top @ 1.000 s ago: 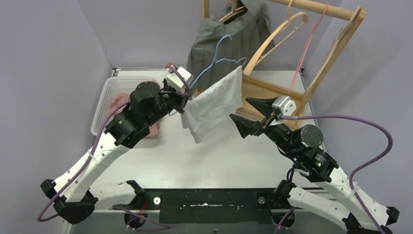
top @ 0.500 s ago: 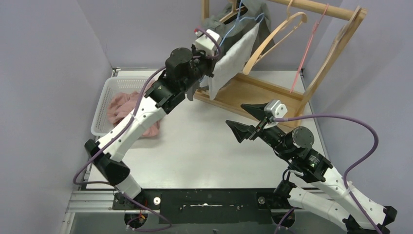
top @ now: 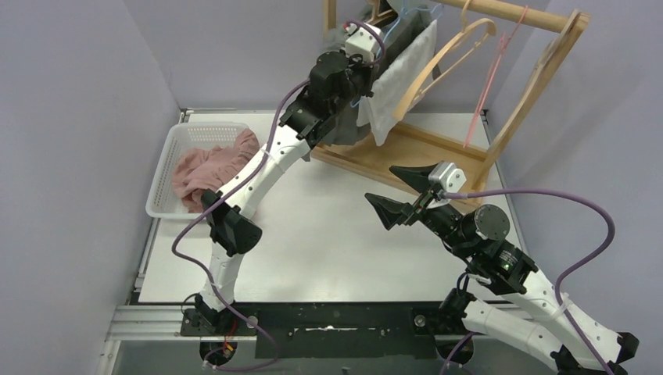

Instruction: Place the skirt on the hanger

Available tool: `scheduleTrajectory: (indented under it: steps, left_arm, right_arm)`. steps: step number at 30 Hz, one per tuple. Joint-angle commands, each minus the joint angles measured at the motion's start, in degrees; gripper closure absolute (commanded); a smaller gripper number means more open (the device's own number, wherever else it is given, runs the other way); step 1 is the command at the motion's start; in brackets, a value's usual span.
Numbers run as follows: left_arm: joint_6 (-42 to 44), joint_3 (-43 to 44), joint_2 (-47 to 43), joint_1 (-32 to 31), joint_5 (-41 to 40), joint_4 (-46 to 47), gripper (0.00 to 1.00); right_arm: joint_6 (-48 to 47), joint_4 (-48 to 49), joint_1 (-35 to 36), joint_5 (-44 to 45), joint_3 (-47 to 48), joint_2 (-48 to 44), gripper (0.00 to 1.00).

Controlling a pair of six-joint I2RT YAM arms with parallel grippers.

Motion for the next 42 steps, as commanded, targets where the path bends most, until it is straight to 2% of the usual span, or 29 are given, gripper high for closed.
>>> scheduleTrajectory:
  steps: [1, 8, 13, 17, 21, 23, 27, 31, 36, 40, 42]
  left_arm:
    - [-2.83, 4.83, 1.08, 1.33, 0.37, 4.66, 1.0]
    - [-6.77, 6.5, 3.68, 2.51, 0.3, 1.99, 1.0]
    - [-7.15, 3.44, -0.67, 2.6, 1.41, 0.45, 0.63]
    - [-8.87, -3.25, -8.42, 3.7, 5.86, 1.1, 0.52]
    - [-9.88, -15.06, -19.05, 5.92, 10.73, 2.26, 0.45]
    - [-9.58, -23.84, -25.53, 6.94, 10.81, 4.19, 0.43]
    - [-8.62, -41.82, -39.58, 10.06, 5.28, 6.73, 0.39]
    - [-8.53, -56.21, -52.15, 13.27, -3.14, 2.74, 0.35]
    - [-13.15, -67.6, -58.51, 22.62, -13.3, -7.43, 0.33]
    - [-17.66, -72.25, -57.87, 37.02, -2.74, -10.05, 0.25]
    - [-19.22, -72.42, -56.17, 41.86, 0.48, -9.38, 0.19]
  right_arm:
    - [-0.29, 2.78, 0.53, -0.38, 1.58, -0.91, 0.26]
    - [-0.75, 1.32, 0.52, 0.53, 1.77, -0.91, 0.25]
    - [-0.78, 0.9, 0.53, 1.35, 1.85, -0.62, 0.25]
    - [-0.7, 0.28, 0.5, 1.98, 2.12, 0.79, 0.24]
    - [0.28, 0.49, 0.37, 3.52, 1.68, 2.72, 0.24]
    - [1.19, 1.12, 0.33, 4.66, 1.16, 3.86, 0.24]
    - [3.14, 3.38, 0.08, 6.15, -0.3, 6.1, 0.23]
    - [5.13, 5.88, -0.5, 7.22, -2.52, 7.98, 0.23]
    - [8.86, 8.69, -2.34, 7.58, -6.31, 9.81, 0.23]
    - [12.92, 11.95, -5.75, 5.32, -9.95, 10.78, 0.22]
    - [14.7, 13.83, -7.35, 4.56, -11.77, 11.33, 0.22]
